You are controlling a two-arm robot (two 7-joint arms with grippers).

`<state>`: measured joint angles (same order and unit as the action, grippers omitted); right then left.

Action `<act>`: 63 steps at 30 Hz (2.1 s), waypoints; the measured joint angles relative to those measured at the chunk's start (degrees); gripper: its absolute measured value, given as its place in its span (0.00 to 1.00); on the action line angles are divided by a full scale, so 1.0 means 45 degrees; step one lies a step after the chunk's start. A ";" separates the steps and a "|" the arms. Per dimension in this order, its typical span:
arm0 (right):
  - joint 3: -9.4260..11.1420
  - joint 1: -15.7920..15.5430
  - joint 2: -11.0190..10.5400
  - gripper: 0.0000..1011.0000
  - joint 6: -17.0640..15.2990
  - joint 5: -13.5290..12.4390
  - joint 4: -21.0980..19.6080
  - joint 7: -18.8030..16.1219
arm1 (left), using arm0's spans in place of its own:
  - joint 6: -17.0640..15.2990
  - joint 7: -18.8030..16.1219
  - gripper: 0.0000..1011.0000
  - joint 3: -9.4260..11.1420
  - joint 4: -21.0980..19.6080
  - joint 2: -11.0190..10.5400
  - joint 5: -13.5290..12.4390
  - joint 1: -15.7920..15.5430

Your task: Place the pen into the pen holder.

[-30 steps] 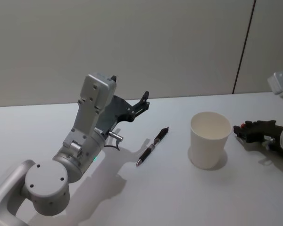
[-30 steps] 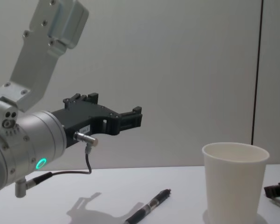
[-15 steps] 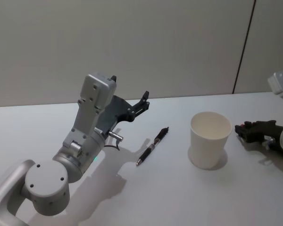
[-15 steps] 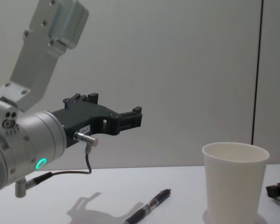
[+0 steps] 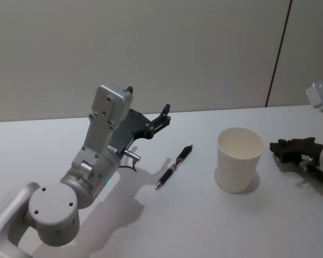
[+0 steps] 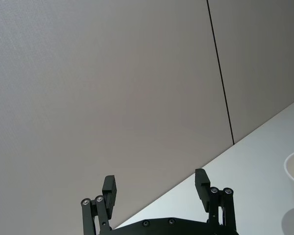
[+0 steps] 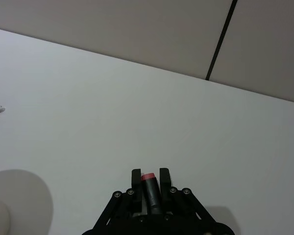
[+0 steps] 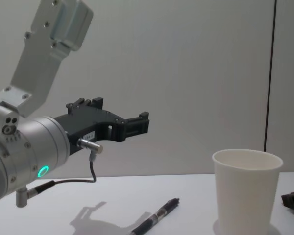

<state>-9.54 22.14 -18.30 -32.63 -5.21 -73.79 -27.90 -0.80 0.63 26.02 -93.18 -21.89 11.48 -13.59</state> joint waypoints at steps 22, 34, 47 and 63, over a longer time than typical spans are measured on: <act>0.0000 0.0001 -0.0003 0.16 0.0009 -0.0006 -0.0001 -0.0002 | 0.0000 0.0000 0.99 0.0001 0.0000 0.0000 0.0000 0.0000; 0.0106 -0.0093 -0.0021 0.16 0.0646 -0.0374 -0.0298 0.0398 | 0.0000 0.0000 0.99 0.0000 0.0000 0.0000 0.0000 0.0000; 0.0392 -0.0275 -0.0072 0.16 0.1874 -0.1312 -0.1326 0.1000 | 0.0000 0.0000 0.99 0.0000 0.0000 0.0000 0.0000 0.0000; 0.0787 -0.0420 -0.0143 0.16 0.3662 -0.2562 -0.2843 0.1687 | 0.0000 0.0000 0.99 0.0001 0.0000 0.0000 0.0000 0.0000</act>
<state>-5.99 20.26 -18.94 -16.15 -16.74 -86.58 -20.31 -0.80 0.62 26.03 -93.18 -21.90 11.48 -13.59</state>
